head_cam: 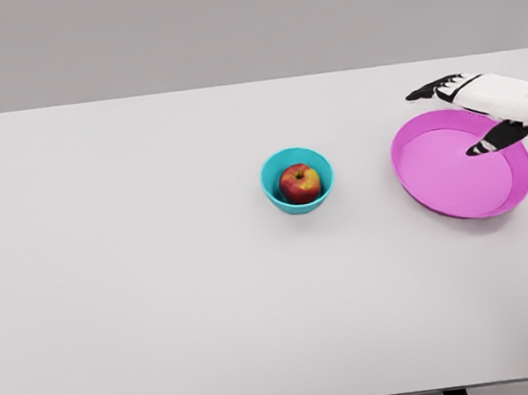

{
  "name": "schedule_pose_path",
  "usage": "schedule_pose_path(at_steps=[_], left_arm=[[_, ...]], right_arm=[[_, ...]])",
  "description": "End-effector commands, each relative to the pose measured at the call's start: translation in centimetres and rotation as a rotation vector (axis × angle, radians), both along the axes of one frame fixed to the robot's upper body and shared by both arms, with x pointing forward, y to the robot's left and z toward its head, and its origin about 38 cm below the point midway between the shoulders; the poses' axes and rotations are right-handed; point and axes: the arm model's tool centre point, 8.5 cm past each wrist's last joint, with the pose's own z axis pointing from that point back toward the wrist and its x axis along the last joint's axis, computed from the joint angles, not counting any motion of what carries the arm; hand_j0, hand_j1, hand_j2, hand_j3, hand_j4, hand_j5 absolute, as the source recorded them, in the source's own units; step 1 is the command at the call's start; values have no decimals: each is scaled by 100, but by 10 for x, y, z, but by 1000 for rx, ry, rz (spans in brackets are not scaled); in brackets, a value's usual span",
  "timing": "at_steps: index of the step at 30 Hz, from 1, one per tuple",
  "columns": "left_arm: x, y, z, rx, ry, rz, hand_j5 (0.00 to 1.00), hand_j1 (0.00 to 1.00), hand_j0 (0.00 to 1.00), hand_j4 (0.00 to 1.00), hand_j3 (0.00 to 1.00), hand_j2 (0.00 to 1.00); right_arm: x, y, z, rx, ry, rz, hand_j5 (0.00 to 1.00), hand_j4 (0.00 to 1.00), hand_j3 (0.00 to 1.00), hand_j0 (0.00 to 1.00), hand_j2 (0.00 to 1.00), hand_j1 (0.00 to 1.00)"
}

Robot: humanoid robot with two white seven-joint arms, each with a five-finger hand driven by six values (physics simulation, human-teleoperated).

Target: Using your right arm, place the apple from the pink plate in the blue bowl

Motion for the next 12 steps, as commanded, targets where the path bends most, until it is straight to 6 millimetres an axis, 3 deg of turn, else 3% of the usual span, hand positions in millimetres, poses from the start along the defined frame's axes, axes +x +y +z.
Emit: schedule_pose_path(at_steps=[1,4,7,12], left_arm=[[0,0,0,0,0,-1,100,100,100,100,100,100],[-1,0,0,0,2,-1,100,100,100,100,100,100],[0,0,0,0,0,1,100,100,100,100,100,100],[1,0,0,-1,-3,8,100,100,100,100,100,100]], right_arm=[[-1,-26,33,54,-93,-75,100,100,100,100,100,100],[-4,-26,20,59,-65,-78,100,100,100,100,100,100],[-5,-11,2,97,-39,-61,100,100,100,100,100,100],[-5,-12,-3,101,-29,-66,100,100,100,100,100,100]])
